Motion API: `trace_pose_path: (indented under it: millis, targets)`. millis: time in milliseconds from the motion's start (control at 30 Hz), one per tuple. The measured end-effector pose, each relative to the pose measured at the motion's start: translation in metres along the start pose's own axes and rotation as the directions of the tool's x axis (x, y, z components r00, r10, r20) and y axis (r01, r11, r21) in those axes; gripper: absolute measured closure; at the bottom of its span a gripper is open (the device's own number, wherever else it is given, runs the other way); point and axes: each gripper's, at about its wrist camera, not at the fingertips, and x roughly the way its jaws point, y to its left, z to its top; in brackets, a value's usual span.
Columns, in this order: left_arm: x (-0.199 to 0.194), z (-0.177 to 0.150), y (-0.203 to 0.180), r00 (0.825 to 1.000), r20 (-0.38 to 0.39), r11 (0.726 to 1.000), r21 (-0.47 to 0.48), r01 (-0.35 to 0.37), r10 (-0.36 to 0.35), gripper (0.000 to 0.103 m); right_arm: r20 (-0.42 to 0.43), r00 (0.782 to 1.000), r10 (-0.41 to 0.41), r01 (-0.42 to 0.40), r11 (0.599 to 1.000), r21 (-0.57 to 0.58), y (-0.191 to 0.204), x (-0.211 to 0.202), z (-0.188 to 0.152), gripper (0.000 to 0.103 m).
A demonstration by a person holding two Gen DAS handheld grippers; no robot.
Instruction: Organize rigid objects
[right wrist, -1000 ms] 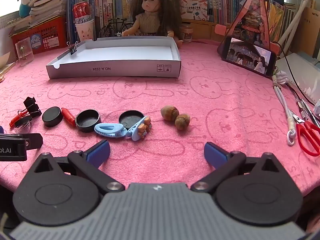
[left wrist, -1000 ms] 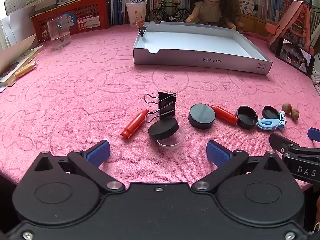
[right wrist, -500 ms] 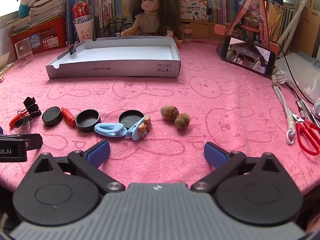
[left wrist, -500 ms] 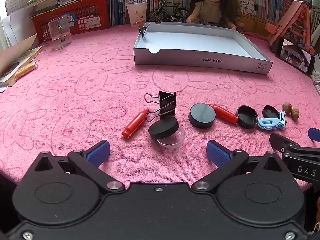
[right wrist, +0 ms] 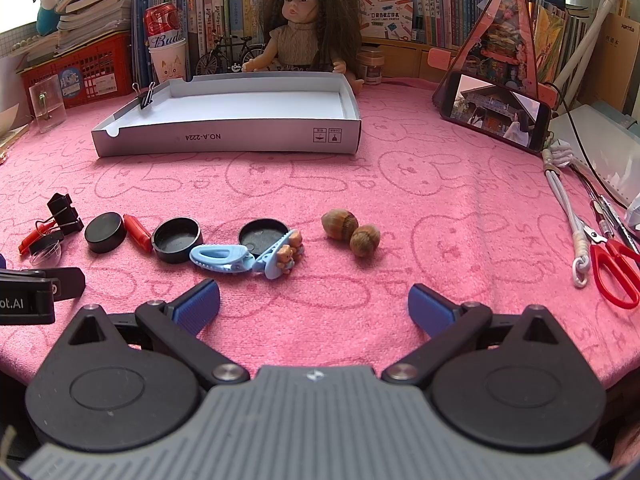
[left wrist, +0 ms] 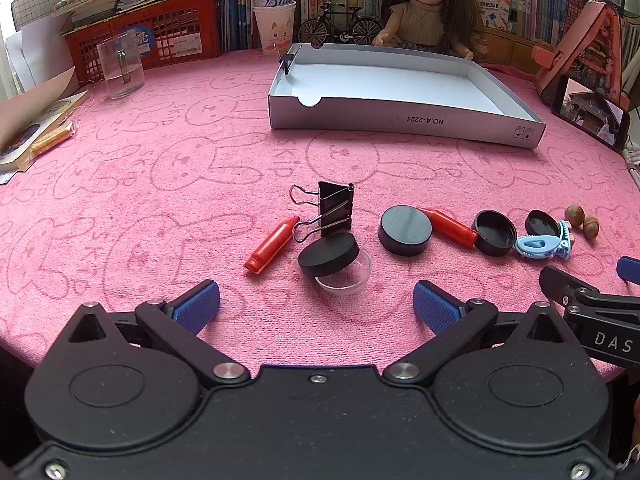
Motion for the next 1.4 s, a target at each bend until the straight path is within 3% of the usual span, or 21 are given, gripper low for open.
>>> trace_pose_path:
  millis: [1400]
  targets:
    - [-0.0007,-0.0030,0.0046,1.000,0.017,1.000,0.018,0.020,-0.020,0.000,0.018,1.000,0.003,-0.003,1.000,0.000,-0.0001,-0.0020,-0.0028,0.000]
